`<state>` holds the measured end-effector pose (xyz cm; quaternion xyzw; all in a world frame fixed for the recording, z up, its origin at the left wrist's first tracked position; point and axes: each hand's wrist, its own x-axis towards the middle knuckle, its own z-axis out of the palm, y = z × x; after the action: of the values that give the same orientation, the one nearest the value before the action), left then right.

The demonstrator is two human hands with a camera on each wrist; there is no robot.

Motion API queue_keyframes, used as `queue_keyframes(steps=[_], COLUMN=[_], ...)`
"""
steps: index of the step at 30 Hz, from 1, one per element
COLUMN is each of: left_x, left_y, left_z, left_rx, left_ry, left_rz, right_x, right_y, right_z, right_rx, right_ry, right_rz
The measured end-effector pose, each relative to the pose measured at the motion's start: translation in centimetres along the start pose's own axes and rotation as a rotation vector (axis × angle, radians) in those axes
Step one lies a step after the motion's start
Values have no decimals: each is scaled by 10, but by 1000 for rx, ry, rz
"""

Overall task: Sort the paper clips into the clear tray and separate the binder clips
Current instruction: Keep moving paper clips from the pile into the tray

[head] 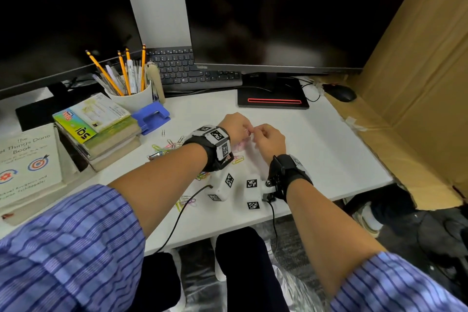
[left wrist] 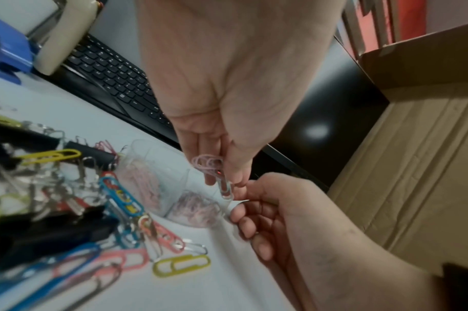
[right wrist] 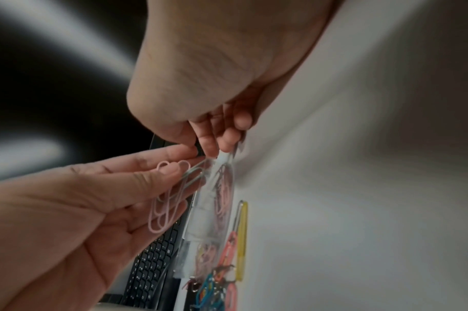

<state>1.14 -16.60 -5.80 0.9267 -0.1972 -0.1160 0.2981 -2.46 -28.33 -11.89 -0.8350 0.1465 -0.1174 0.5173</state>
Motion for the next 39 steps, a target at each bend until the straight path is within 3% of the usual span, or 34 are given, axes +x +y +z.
queue_keyframes(steps=[10,14,16,20,26,30,35,39], left_x=[-3,-3,-2,2,-9,-16,-20,-21], left_y=[-9,-12,-15,-31,-26,-17,1,0], left_z=[5,-4,-9,-8,-10,-13,7,24], left_rx=[-358,-696,-723,-649,-351,-172,343,595], left_ry=[133,189,237,345,312,314,60,92], left_rz=[8,-135,-206,-296,-274,-152,50,151], right_x=[-3,-5,-4,-3,-3,-3,-3,-1], right_y=[-1,-1,-1,-1,-2,-3,-2,-1], right_z=[0,-3,-3,-2,-3,-2,-4,-4], right_rx=[3,-19,-20,9,-3,8,-5,-18], right_ry=[7,-24,-24,-6,40,41,12,20], right_rz=[-58,-104,-98,-52,-25,-15,-25,-18])
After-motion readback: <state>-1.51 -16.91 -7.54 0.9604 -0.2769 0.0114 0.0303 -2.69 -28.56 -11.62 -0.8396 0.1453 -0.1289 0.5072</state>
